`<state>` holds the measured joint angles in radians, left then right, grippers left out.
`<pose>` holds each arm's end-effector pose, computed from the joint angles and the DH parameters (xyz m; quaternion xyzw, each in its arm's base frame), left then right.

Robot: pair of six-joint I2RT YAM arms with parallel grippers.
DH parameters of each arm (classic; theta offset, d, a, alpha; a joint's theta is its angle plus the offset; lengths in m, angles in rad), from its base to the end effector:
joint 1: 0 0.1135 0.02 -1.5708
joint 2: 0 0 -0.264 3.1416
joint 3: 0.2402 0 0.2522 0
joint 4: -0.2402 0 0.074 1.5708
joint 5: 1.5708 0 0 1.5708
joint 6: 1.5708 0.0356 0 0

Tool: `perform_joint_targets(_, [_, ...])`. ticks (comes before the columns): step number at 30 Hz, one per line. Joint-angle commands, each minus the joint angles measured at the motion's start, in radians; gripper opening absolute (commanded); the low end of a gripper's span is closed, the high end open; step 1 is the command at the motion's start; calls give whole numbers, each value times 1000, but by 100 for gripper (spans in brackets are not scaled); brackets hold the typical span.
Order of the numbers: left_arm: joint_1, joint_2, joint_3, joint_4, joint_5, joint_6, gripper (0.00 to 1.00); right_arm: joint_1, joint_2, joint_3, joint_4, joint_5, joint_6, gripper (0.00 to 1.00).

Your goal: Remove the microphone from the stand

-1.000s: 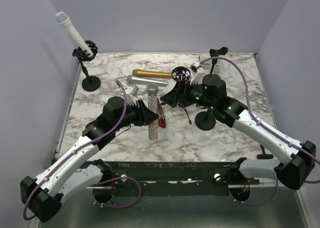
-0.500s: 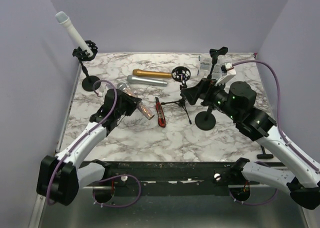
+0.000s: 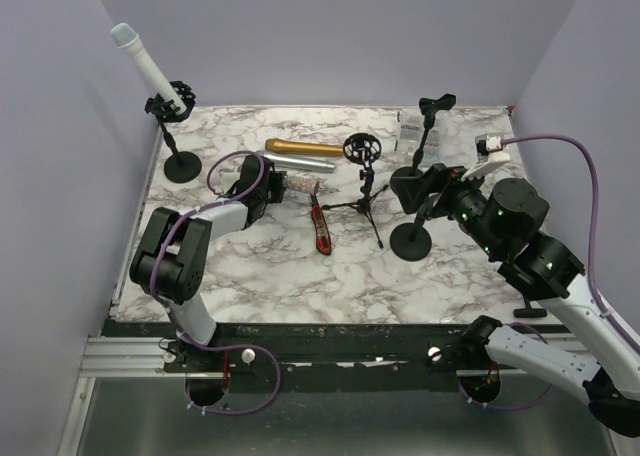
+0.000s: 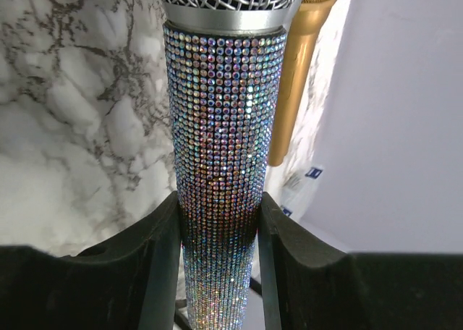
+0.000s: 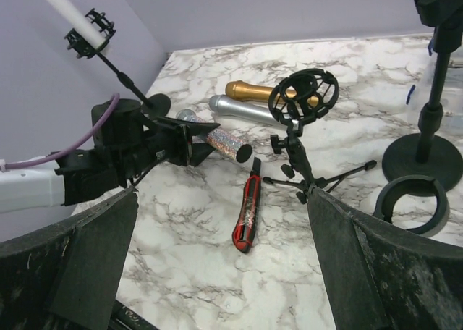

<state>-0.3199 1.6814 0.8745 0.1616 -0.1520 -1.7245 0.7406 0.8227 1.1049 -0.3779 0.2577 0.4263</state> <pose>0.3331 -0.1047 0.1748 -0.6022 0.6592 -0.3444 0.2901 0.1293 0.1059 0.4225 -0.0295 0.7385 0.2880 0.6090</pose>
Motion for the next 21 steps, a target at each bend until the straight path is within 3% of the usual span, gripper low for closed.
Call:
perform_joint_targets(1, [-13,94,51,81,-81,-216,19,5,-35,33,-36,70,-36,100])
perform_joint_targets(9, [-15,224,146,56,-6,-314,35,5,-35,37,-41,69,-40,100])
perform_joint_targets(14, [-9,264,200,20,34,-304,62,4,-37,71,-85,85,-33,100])
perform_joint_targets(19, [-7,272,216,8,70,-268,98,5,-28,101,-116,102,-26,100])
perform_joint_targets(21, [-5,266,193,52,96,-267,99,5,-21,111,-126,115,-24,100])
